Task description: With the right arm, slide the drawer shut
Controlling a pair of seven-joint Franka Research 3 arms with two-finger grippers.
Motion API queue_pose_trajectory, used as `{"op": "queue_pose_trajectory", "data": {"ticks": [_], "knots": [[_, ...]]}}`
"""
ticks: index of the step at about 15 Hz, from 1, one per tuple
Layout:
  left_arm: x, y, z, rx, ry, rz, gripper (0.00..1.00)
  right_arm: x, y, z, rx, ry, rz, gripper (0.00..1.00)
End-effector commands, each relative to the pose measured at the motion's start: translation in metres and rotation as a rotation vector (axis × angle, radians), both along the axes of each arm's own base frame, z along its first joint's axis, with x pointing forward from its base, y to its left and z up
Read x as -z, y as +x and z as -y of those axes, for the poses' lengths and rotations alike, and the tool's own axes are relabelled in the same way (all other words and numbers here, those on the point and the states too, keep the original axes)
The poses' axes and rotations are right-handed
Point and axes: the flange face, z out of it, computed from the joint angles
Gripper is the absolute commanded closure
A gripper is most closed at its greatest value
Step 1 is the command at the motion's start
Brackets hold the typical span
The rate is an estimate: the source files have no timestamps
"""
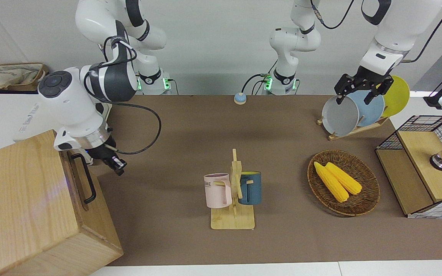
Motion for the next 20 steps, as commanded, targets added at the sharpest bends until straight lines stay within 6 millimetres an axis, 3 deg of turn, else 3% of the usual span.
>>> {"op": "queue_pose_trajectory", "data": {"ticks": [1, 5, 9, 13, 16, 20], "knots": [[-0.002, 0.004, 0.000, 0.008, 0.016, 0.008, 0.00, -0.037, -0.021, -0.037, -0.043, 0.000, -0.004, 1.000], [-0.002, 0.004, 0.000, 0.008, 0.016, 0.008, 0.00, -0.068, -0.047, -0.088, -0.127, -0.014, -0.010, 1.000], [-0.002, 0.004, 0.000, 0.008, 0.016, 0.008, 0.00, -0.092, -0.072, -0.105, -0.241, -0.061, -0.039, 1.000], [-0.002, 0.004, 0.000, 0.008, 0.014, 0.008, 0.00, -0.117, -0.095, -0.072, -0.475, -0.097, -0.061, 1.000], [-0.002, 0.004, 0.000, 0.008, 0.016, 0.008, 0.00, -0.132, -0.101, -0.040, -0.607, -0.116, -0.035, 1.000], [-0.002, 0.004, 0.000, 0.008, 0.016, 0.008, 0.00, -0.139, -0.100, -0.027, -0.744, -0.132, -0.003, 1.000]]}}
